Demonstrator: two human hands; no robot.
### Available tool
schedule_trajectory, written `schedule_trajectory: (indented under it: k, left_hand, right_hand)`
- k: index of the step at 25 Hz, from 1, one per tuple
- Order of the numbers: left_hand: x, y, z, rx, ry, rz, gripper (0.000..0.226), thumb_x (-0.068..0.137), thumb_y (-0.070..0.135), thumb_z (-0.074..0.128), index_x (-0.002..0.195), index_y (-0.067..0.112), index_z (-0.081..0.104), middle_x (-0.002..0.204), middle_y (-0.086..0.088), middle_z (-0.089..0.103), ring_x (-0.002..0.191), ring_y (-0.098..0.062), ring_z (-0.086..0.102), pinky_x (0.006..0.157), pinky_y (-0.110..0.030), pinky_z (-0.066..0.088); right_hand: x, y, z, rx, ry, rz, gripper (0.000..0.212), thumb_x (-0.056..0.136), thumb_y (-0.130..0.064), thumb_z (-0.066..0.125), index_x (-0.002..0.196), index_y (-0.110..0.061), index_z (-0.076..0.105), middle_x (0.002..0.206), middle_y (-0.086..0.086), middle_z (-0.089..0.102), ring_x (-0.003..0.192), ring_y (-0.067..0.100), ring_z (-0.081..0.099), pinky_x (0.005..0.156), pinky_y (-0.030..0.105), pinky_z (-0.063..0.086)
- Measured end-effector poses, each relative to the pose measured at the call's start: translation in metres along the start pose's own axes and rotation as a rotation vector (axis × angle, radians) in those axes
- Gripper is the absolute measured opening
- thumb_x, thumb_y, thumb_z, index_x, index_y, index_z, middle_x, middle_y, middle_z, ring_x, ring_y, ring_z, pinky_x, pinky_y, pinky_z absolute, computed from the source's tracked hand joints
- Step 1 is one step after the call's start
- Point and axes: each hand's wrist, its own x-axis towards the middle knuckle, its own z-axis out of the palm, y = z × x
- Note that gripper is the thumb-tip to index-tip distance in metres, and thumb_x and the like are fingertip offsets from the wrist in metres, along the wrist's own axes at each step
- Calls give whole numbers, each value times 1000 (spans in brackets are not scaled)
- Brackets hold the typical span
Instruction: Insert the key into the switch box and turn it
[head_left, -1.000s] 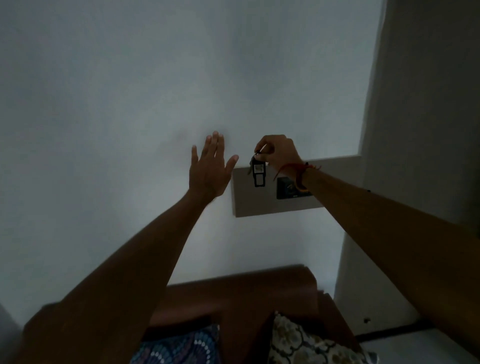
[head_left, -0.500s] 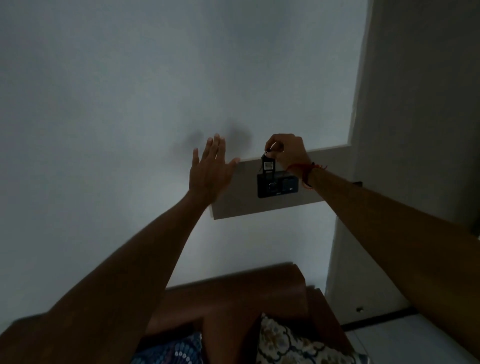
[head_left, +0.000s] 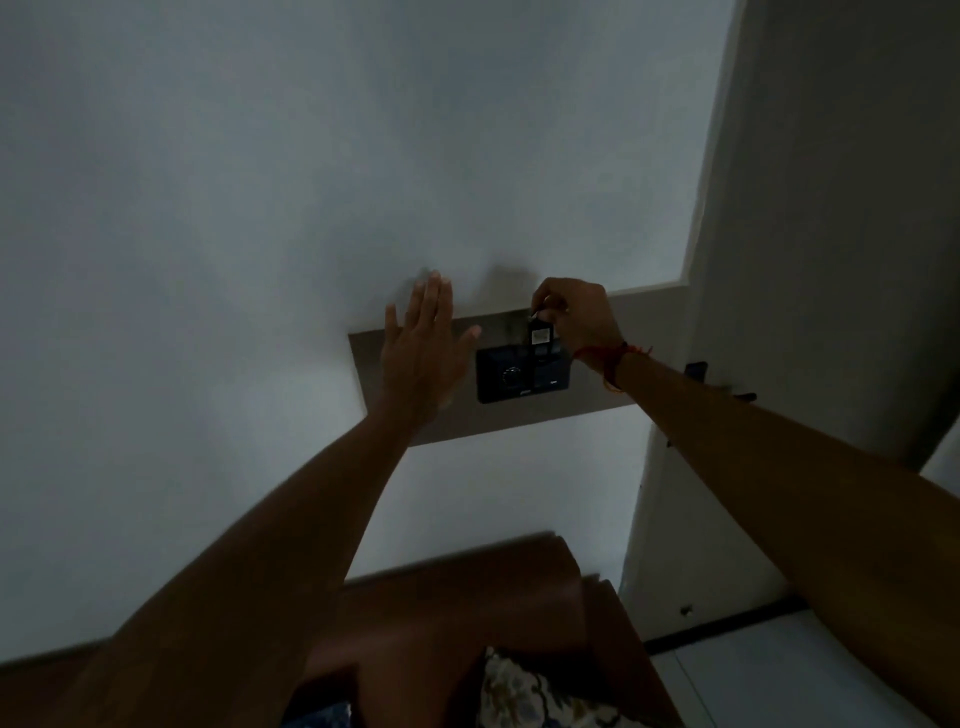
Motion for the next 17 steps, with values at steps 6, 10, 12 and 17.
schedule_trajectory:
  k: [6, 10, 12, 17]
  left_hand:
    - [43, 0, 30, -89, 39, -43, 78, 107, 56, 32, 165, 9, 7, 174, -11, 9, 162, -26, 7, 131, -54, 9]
    - [69, 9, 59, -85, -8, -56, 78, 107, 56, 32, 164, 8, 9, 174, -13, 12, 161, -28, 10, 130, -55, 11]
    - [60, 17, 78, -72, -21, -86, 77, 107, 56, 33, 164, 8, 11, 173, -13, 13, 161, -29, 10, 130, -55, 13]
    - [26, 37, 100, -51, -64, -159, 77, 106, 56, 33, 165, 10, 10, 174, -11, 10, 161, -29, 9, 130, -53, 14]
  right_hand:
    - [36, 30, -3, -67, 53, -32, 10, 83, 1, 65, 90, -4, 70, 95, 20, 71, 91, 33, 66, 85, 41, 55]
    - [59, 60, -6, -83, 66, -59, 9, 83, 2, 62, 88, -2, 69, 91, 22, 69, 88, 34, 64, 81, 41, 52]
    - [53, 80, 6, -98, -24, -82, 9, 84, 4, 62, 89, 0, 68, 92, 23, 68, 89, 34, 63, 81, 41, 51]
    - [22, 124, 29, -144, -173, -109, 8, 85, 3, 61, 88, 0, 68, 93, 23, 61, 84, 34, 59, 70, 29, 40]
